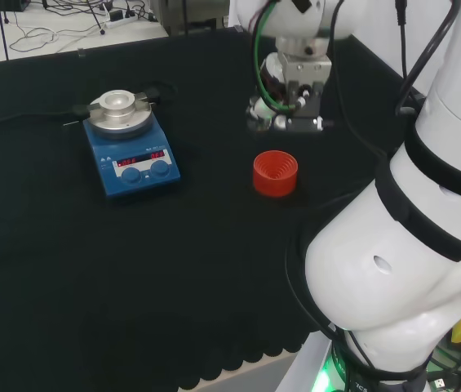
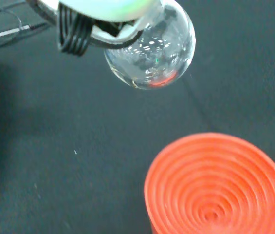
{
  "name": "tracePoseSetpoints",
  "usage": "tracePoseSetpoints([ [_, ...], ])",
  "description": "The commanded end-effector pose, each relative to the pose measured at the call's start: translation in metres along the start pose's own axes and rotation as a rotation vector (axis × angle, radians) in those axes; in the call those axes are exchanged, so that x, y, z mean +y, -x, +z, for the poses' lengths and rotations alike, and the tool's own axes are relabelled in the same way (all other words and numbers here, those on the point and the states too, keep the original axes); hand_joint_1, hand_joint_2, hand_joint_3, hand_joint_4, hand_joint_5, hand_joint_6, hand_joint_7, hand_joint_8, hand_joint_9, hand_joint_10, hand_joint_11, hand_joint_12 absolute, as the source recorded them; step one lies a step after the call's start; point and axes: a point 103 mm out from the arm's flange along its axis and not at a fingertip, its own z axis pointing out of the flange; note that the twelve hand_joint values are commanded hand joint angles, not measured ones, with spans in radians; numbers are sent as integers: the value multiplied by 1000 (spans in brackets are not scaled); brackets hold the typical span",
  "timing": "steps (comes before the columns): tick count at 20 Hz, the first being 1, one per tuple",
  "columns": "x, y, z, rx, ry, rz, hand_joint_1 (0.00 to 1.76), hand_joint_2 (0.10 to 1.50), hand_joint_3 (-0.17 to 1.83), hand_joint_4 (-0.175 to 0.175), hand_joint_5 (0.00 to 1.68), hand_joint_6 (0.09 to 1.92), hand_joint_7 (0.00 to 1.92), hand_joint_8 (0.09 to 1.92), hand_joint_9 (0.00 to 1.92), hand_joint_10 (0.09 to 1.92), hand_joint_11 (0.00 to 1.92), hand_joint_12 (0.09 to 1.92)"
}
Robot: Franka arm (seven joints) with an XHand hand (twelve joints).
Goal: Place the round-bottom flask on the heater.
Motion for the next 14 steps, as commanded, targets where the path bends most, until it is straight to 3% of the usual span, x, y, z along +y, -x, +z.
tracePoseSetpoints([
  [1, 19, -23, -25, 2, -28, -14, 1086, 687, 723, 175, 1137, 939, 459, 666, 745, 550, 447, 1293],
  [7, 44, -41, -36, -5, -42, -46, 1089, 676, 737, 175, 1144, 933, 454, 665, 742, 549, 442, 1296],
  [14, 79, -77, -44, -13, -53, -120, 1091, 670, 746, 175, 1148, 931, 452, 665, 740, 550, 440, 1299],
])
